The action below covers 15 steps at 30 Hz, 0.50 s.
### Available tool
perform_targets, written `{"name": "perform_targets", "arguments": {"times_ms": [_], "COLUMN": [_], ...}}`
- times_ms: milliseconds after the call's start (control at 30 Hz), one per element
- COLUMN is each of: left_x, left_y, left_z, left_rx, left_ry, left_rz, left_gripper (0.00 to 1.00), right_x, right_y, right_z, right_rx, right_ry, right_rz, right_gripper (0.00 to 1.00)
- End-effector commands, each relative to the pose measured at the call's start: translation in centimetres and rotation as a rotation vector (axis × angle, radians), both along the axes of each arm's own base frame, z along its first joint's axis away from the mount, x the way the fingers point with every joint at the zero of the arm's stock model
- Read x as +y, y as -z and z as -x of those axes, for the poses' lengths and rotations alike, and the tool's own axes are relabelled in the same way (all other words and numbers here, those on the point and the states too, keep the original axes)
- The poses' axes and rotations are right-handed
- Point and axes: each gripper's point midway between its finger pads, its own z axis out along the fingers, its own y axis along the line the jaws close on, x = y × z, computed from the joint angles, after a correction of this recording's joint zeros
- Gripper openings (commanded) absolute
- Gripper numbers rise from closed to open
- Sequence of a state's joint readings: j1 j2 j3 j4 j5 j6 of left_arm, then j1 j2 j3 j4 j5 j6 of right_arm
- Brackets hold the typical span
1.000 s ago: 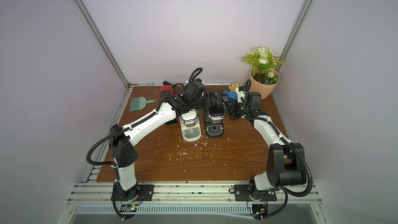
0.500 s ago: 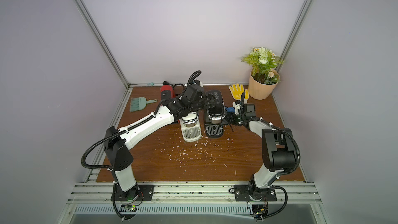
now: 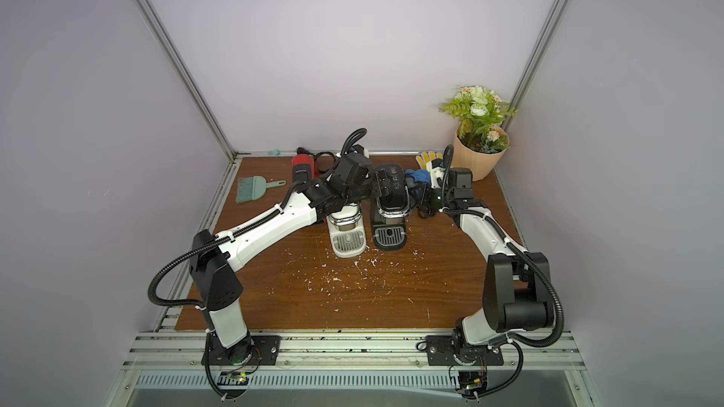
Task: Wipe the surface of a coffee machine
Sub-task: Wipe the dirt from the surface of the coffee machine.
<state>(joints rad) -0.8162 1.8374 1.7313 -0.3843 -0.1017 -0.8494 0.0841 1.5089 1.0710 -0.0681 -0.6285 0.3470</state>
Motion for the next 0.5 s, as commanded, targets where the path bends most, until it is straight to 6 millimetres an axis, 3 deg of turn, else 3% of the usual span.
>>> {"name": "perform_targets", "arguments": {"times_ms": [0,100,233,367,467], "left_x": [3.8,3.8,3.8,4.0,4.2], "left_y": [10.9,10.7,11.0,11.7,12.2], "left_z": [2.1,2.2,2.2,2.5,2.6], "left_rx": [0.247,0.240,0.248,0.260,0.266], "left_ry": [-0.039,-0.028,-0.025,-0.018,-0.019], "left_rz": [-0.287,-0.290,-0.295,-0.309,-0.320], "left_gripper": [0.82,0.81,0.81,0.82,0.81], "right_x": [0.8,1.1,1.8,1.8,1.4], "right_y": [-0.8,1.4,5.8,8.5,8.9], "right_z": [-0.5,-1.5,-1.9,-0.5,1.0], "right_rx": [-0.032,0.005,0.089,0.137,0.143], "right_ry": [-0.038,-0.049,-0.077,-0.083,-0.075], "right_rz": [-0.001,-0.023,-0.053,-0.056,-0.027], "right_gripper": [0.08,0.08,0.09,0.09,0.09]}}
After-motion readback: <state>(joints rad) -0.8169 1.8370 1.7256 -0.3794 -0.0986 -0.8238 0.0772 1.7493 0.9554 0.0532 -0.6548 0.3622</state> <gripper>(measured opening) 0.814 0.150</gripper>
